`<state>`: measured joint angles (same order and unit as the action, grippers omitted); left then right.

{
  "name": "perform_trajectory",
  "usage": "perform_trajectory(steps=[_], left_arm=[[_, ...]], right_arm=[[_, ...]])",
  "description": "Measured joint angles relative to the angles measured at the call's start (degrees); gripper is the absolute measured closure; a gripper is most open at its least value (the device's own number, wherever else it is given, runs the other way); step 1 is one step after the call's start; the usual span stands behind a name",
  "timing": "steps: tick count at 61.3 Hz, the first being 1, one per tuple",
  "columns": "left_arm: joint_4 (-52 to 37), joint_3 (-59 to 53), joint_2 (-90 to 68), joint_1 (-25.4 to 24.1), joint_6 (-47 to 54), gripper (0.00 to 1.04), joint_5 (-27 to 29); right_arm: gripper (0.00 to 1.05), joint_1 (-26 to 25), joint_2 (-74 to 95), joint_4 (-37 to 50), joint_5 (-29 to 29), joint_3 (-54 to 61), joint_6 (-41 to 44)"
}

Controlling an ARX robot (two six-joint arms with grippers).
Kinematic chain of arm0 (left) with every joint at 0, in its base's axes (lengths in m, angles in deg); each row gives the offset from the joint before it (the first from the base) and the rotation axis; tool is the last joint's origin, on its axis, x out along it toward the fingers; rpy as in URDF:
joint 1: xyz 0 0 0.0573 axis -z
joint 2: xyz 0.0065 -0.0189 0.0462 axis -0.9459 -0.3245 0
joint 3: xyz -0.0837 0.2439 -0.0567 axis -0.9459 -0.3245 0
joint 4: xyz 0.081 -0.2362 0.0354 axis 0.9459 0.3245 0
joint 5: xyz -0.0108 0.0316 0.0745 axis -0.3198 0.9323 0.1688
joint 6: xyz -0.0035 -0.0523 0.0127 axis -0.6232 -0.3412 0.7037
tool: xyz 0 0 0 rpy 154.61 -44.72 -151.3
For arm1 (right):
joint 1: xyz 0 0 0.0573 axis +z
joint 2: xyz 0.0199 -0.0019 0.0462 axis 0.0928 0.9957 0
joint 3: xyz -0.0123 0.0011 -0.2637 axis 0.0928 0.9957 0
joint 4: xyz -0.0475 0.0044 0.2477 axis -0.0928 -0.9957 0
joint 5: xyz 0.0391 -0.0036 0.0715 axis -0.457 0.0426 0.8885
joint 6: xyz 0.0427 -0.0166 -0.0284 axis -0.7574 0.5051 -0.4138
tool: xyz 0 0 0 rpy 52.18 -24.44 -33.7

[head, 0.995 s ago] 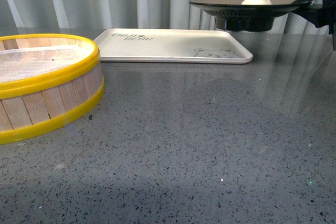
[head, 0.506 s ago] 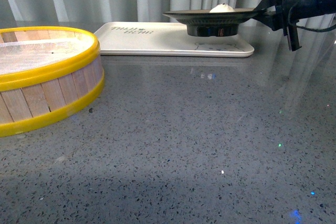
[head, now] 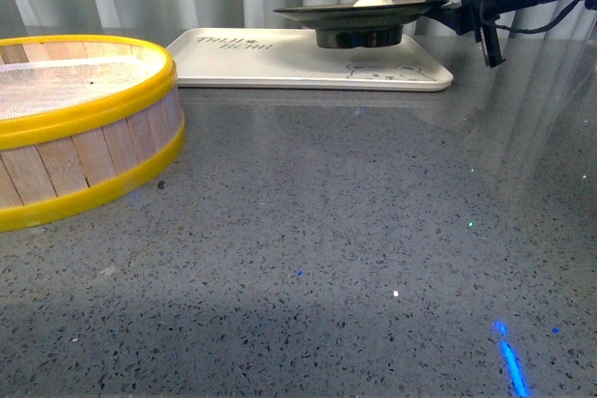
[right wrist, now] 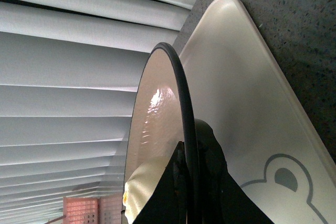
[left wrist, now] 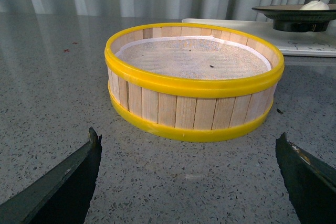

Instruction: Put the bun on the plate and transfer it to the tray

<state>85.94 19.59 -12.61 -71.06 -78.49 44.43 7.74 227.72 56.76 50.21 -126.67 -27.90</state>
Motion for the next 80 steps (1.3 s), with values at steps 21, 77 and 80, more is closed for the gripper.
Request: perform_trajectory(steps=[21,77,80], left_arm=[[0.0,0.0,0.0,0.0,0.0,0.07,0.0],[0.0,0.0,0.0,0.0,0.0,0.07,0.0],[0.0,0.0,0.0,0.0,0.0,0.07,0.0]], right_arm=[[1.02,0.4,3.6,-6.1,0.5,-6.3,1.4],[0.37,1.4,10.6,-26.1,-0.7,-25.4,8.4],[0.30,1.4,10.7,-26.1,-0.8,-25.6,8.4]])
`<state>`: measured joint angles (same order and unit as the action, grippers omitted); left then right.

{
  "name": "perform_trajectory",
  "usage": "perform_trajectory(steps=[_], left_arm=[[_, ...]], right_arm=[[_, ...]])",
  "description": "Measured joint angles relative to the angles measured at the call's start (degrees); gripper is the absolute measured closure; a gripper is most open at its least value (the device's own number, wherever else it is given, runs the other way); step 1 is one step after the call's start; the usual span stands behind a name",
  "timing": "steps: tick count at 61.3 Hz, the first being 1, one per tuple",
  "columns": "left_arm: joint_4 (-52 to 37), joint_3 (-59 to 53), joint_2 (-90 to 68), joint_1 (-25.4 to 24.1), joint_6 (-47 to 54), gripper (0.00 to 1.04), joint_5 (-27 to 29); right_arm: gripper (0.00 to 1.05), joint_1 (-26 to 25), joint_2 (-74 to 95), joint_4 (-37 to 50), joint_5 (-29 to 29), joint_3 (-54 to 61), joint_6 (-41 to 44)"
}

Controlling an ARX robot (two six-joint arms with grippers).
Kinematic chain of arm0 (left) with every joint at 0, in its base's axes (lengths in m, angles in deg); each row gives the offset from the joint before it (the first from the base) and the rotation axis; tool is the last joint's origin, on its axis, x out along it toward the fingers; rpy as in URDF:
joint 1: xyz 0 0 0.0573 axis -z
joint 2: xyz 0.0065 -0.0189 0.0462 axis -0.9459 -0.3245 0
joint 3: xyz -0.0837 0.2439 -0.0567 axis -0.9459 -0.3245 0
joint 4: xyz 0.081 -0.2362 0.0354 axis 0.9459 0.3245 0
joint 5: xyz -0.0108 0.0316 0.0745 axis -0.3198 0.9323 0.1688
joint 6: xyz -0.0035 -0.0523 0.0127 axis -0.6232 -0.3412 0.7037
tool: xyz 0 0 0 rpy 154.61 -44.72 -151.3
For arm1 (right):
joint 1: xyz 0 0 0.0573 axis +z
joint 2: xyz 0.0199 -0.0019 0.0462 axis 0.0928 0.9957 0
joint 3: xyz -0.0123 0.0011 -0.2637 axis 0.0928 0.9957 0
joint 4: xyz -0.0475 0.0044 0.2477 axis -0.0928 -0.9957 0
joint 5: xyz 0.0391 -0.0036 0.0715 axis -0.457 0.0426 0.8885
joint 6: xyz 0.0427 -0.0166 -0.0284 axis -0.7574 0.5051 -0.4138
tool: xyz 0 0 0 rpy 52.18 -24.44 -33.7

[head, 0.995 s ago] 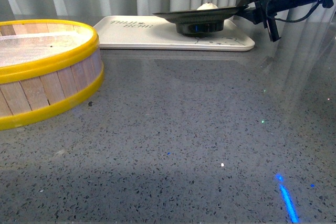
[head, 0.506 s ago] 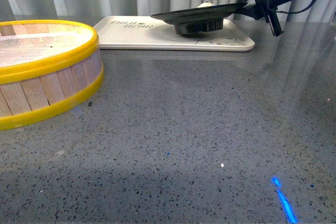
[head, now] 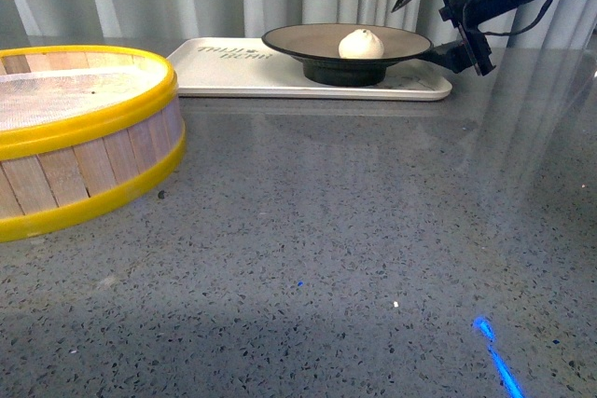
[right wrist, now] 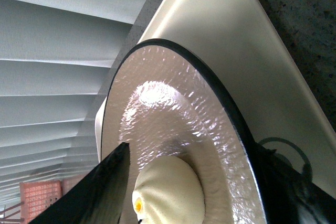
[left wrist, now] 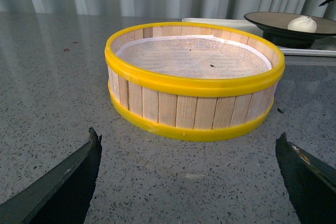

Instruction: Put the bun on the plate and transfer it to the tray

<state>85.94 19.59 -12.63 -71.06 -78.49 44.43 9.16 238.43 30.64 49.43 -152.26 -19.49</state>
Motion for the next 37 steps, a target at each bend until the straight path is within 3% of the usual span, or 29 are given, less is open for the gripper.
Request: perform_trajectory(steps=[9,29,37], left_arm=[[0.0,0.0,0.0,0.0,0.0,0.07,0.0],[0.0,0.0,0.0,0.0,0.0,0.07,0.0],[0.0,0.0,0.0,0.0,0.0,0.07,0.0]], right_arm=[[0.07,-0.2,-2.2,3.1,-0.1,3.9,-0.4],[0.08,-3.3,-26.1,25.5,-1.1,40.4,-3.1],[0.08,-4.5,-41.6,36.1,-8.0,62.6,-0.2]])
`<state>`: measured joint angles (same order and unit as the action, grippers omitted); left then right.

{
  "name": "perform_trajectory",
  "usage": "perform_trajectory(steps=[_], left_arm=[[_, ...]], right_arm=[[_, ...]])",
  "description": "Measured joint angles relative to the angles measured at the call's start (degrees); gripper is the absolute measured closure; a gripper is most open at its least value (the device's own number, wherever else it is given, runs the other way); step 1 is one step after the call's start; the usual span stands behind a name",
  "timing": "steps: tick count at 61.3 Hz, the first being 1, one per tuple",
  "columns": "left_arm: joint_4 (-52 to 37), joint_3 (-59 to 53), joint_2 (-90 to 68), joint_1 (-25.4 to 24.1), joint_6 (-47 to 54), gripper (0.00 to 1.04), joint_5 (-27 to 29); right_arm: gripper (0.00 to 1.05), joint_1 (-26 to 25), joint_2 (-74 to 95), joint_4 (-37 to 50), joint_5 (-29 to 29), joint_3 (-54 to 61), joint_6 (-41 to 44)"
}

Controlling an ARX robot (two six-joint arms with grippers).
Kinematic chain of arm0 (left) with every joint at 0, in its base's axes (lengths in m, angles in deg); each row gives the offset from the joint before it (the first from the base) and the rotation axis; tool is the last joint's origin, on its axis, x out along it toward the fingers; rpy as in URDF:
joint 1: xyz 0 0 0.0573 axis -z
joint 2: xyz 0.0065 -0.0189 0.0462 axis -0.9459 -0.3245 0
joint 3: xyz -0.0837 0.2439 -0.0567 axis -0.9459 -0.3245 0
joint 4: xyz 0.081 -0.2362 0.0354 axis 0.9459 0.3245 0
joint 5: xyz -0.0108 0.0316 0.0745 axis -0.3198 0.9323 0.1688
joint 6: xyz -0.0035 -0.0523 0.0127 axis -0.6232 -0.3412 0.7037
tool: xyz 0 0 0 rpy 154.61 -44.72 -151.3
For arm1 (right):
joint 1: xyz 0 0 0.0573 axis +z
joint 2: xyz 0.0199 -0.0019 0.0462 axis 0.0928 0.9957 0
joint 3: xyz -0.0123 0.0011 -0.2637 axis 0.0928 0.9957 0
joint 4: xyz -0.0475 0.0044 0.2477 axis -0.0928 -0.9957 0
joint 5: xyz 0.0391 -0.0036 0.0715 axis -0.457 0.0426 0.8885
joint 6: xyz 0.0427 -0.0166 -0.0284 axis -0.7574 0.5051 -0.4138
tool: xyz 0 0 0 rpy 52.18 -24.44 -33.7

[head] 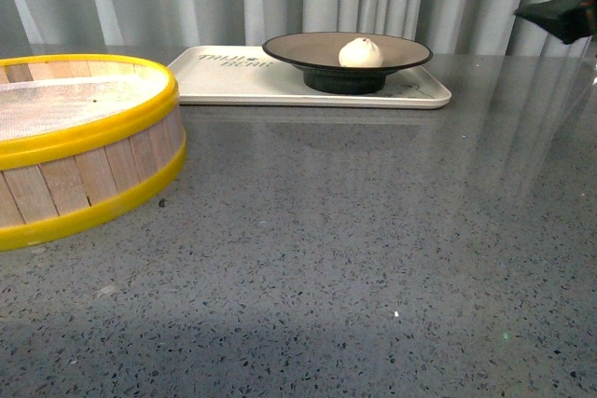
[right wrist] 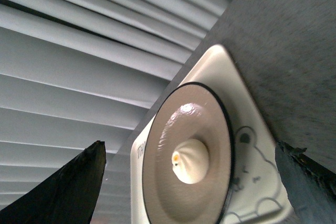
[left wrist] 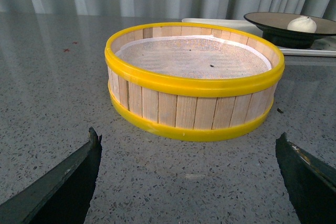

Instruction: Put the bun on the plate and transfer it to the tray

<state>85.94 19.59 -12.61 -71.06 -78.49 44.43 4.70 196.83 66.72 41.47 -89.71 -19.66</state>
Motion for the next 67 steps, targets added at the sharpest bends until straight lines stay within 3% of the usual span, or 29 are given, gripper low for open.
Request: perform_trajectory(steps=[6,14,22,27,34,45,55,61,64,67], left_arm=[[0.0,0.0,0.0,0.0,0.0,0.07,0.0],[0.0,0.0,0.0,0.0,0.0,0.07,0.0],[0.0,0.0,0.0,0.0,0.0,0.07,0.0],[0.0,0.0,0.0,0.0,0.0,0.07,0.1],[0.0,0.0,0.0,0.0,0.0,0.07,0.0],[0.0,0.0,0.0,0.0,0.0,0.07,0.0],[0.0,0.0,0.0,0.0,0.0,0.07,0.0],[0.0,0.0,0.0,0.0,0.0,0.07,0.0],[0.0,0.0,0.0,0.0,0.0,0.07,0.0],[0.0,0.0,0.0,0.0,0.0,0.07,0.0]], right_arm=[[0.08,-1.1,-13.7,4.5,-8.1,16.9,6.5],[0.08,-3.9,-40.7,7.8,-20.1,45.9,21.9],[0.09,-6.3,-50.5,9.7,-24.9,59.1,31.6],[0.23,-10.4,-54.3,23.0,-11.1,69.1,43.7],[0.40,-11.7,-62.2,27.4,-3.5,77.4,53.4],[0.78,-10.9,-73.2,23.6,-5.1,84.7,58.1],[1.03,-7.9,-78.5,20.3,-7.8,86.1,58.9],[1.03,-5.9,-82.2,17.5,-9.8,87.1,59.0],[1.03,-2.7,-83.9,16.4,-14.6,87.6,59.0],[1.03,-0.5,-84.8,17.5,-15.6,89.1,59.0]])
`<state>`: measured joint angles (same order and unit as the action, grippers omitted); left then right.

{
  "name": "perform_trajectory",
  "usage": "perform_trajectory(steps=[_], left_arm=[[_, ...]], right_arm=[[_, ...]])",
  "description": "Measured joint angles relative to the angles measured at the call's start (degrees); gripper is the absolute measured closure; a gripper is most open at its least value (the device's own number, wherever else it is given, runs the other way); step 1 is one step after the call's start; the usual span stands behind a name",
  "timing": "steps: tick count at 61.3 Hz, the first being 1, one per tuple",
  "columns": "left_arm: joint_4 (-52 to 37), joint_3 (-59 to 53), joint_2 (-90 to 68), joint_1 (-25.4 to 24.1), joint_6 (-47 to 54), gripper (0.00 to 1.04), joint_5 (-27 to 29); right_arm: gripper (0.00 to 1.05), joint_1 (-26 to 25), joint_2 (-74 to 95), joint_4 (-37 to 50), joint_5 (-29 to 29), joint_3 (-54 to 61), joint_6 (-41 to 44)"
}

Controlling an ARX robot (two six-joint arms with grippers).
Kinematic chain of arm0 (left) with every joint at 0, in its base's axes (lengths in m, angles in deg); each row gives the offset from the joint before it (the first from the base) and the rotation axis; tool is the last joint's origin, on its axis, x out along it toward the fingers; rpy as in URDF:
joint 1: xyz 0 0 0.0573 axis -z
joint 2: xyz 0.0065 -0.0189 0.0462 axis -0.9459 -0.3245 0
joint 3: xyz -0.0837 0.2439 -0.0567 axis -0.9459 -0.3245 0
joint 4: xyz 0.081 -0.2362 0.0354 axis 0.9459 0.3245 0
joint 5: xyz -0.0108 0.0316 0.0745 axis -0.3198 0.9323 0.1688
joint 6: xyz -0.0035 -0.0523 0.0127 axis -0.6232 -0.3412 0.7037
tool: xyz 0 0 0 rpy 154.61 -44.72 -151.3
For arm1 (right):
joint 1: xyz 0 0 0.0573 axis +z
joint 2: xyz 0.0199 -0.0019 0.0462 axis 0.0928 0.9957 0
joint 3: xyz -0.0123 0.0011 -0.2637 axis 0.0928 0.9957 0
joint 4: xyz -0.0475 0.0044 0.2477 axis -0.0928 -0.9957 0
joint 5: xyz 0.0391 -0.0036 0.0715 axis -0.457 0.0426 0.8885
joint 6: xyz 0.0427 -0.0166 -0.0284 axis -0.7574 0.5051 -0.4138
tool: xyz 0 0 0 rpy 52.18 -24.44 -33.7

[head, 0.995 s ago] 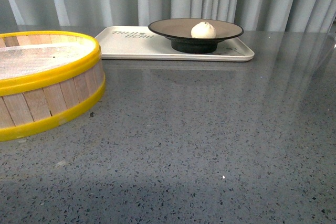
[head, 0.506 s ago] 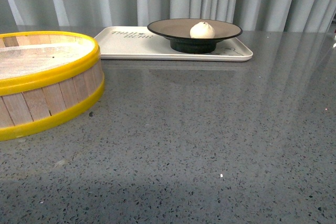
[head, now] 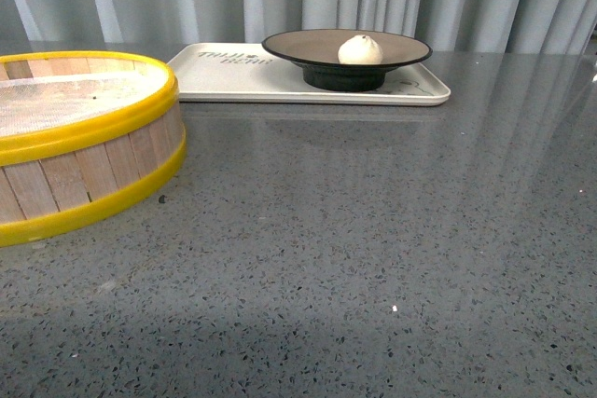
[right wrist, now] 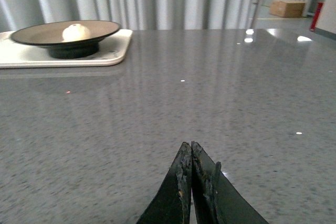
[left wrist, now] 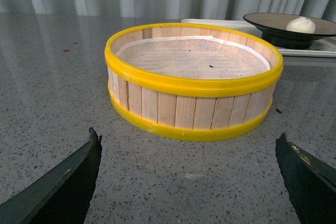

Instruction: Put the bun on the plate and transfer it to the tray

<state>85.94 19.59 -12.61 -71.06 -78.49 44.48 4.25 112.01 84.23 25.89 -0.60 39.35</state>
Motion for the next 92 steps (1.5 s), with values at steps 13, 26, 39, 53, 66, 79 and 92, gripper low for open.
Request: perform_trajectory(steps=[13,26,39,53,66,79,92], left_arm=[[0.0,0.0,0.0,0.0,0.0,0.07,0.0],[0.0,0.0,0.0,0.0,0.0,0.07,0.0],[0.0,0.0,0.0,0.0,0.0,0.07,0.0],[0.0,0.0,0.0,0.0,0.0,0.07,0.0],[0.0,0.0,0.0,0.0,0.0,0.07,0.0],[0.0,0.0,0.0,0.0,0.0,0.07,0.0],[0.0,0.0,0.0,0.0,0.0,0.07,0.0]], right_arm=[[1.03,0.9,-5.5,-5.0,-0.2,0.2,0.1],[1.03,0.9,-9.4,-9.0,-0.2,0.2,0.1],[1.03,0.9,-13.1,-12.7,-0.2,0.2,0.1],[1.03,0.9,-23.3,-24.0,-0.2,0.1,0.1],[1.03,0.9,-24.4,-24.3,-0.2,0.1,0.1],[0.91,0.9,-24.5,-24.3,-0.2,0.1,0.1],[0.57,0.9,-24.5,-24.4,-0.2,0.1,0.1]])
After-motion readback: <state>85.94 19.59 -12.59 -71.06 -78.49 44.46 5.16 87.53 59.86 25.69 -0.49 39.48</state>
